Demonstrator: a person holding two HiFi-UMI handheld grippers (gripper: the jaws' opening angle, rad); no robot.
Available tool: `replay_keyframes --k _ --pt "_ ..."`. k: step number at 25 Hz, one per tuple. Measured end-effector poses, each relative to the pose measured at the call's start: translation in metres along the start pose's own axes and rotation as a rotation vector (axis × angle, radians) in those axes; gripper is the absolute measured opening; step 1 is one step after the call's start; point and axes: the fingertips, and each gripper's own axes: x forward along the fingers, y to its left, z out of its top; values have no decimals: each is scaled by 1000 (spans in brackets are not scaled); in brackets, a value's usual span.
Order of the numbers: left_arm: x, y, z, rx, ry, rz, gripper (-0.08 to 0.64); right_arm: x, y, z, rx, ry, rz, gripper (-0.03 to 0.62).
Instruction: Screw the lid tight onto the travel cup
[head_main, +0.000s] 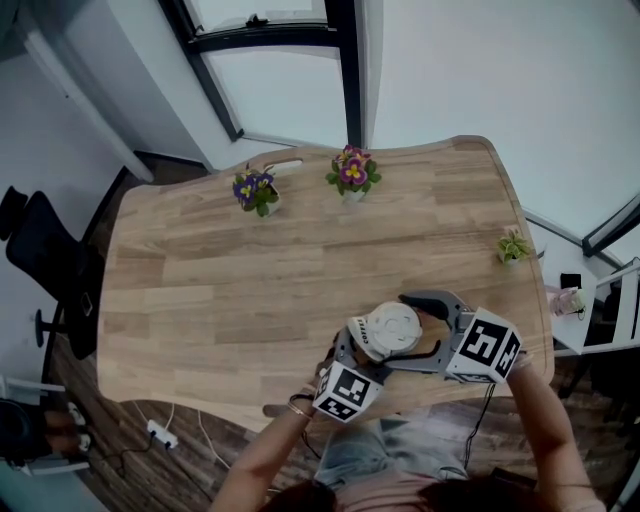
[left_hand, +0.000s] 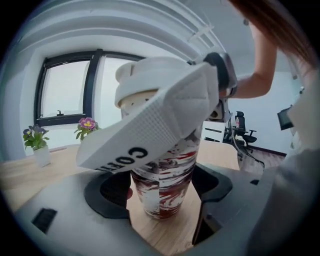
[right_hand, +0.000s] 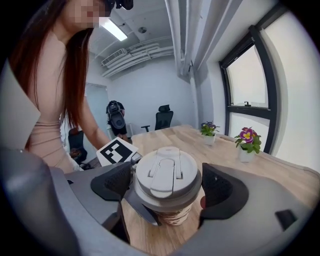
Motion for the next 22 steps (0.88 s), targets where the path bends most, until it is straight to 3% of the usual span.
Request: replay_keyframes --k 6,12,18,22 --pt "1 2 3 11 -13 8 350 0 -3 0 -26 -22 -34 400" --pt "1 6 3 -28 -38 97 353 -2 -7 3 -4 -132 -208 400" --pt "0 12 4 -69 -39 197 353 1 -12 1 16 -130 -392 400" --pt "3 7 4 -29 -20 97 354 -1 -11 1 45 -138 -339 400"
